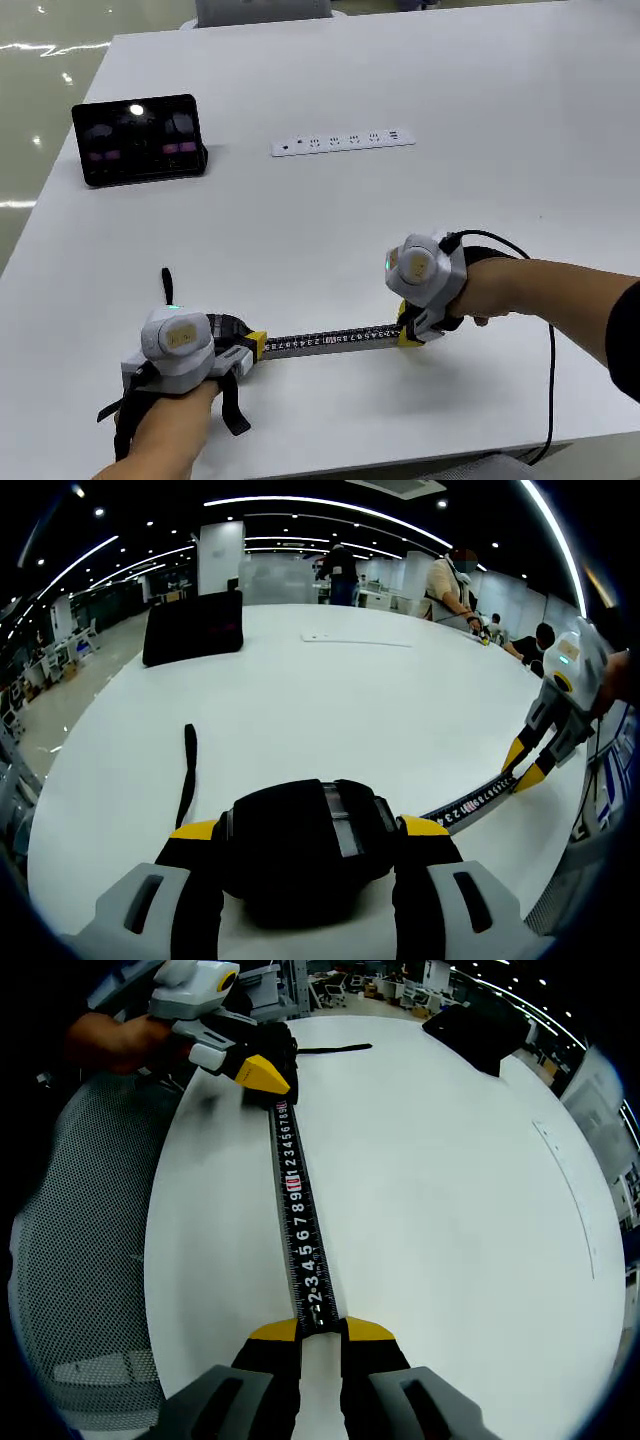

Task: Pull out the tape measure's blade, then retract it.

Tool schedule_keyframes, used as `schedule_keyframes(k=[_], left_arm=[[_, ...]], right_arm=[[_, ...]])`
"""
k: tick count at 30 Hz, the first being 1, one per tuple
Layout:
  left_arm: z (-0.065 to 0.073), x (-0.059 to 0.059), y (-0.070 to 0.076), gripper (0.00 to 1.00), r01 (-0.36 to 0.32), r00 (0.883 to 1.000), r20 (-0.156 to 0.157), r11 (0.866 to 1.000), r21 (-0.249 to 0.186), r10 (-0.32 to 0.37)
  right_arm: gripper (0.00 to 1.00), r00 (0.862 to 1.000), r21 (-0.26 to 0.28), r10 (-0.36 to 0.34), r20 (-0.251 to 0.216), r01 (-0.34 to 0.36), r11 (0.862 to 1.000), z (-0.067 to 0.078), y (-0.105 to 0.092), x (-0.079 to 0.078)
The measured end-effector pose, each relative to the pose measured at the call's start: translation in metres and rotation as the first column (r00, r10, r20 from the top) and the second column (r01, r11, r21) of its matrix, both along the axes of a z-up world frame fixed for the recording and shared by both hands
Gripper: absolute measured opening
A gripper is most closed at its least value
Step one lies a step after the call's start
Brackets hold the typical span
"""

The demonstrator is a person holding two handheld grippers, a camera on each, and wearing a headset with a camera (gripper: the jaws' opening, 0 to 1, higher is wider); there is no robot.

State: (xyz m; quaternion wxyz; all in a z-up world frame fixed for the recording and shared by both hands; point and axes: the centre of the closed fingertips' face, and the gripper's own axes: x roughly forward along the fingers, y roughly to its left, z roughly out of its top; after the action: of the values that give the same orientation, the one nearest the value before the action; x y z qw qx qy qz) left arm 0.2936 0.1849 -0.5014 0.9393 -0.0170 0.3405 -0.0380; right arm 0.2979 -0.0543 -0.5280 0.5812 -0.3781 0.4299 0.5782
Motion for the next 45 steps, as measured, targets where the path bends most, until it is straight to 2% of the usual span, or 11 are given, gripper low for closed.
schedule_keyframes(k=[7,13,20,45], left_arm=[[0.0001,-0.0006,-0.0009,0.64,0.000,1.000,-0.004,1.000,0.001,0.000],[0.0004,-0.0013,-0.0007,0.64,0.003,1.000,-0.005,1.000,0.000,-0.003],[0.0010,-0.0019,-0.0008,0.64,0.004,1.000,-0.006,1.000,0.000,-0.004],[0.0002,-0.0009,0.0002,0.64,0.008,1.000,-0.016,1.000,-0.001,-0.008]], right_arm=[[0.11,1.000,-0.006,0.000,0.010,0.000,1.000,0.0000,0.0010,-0.0005],[0.11,1.000,0.001,-0.005,-0.005,0.005,1.000,0.0004,0.0026,-0.0006],[0.11,1.000,-0.013,0.000,-0.001,0.000,1.000,0.0004,0.0043,-0.0017],[0.11,1.000,-0.013,-0.015,-0.001,0.015,1.000,-0.0003,0.0093,-0.0021]])
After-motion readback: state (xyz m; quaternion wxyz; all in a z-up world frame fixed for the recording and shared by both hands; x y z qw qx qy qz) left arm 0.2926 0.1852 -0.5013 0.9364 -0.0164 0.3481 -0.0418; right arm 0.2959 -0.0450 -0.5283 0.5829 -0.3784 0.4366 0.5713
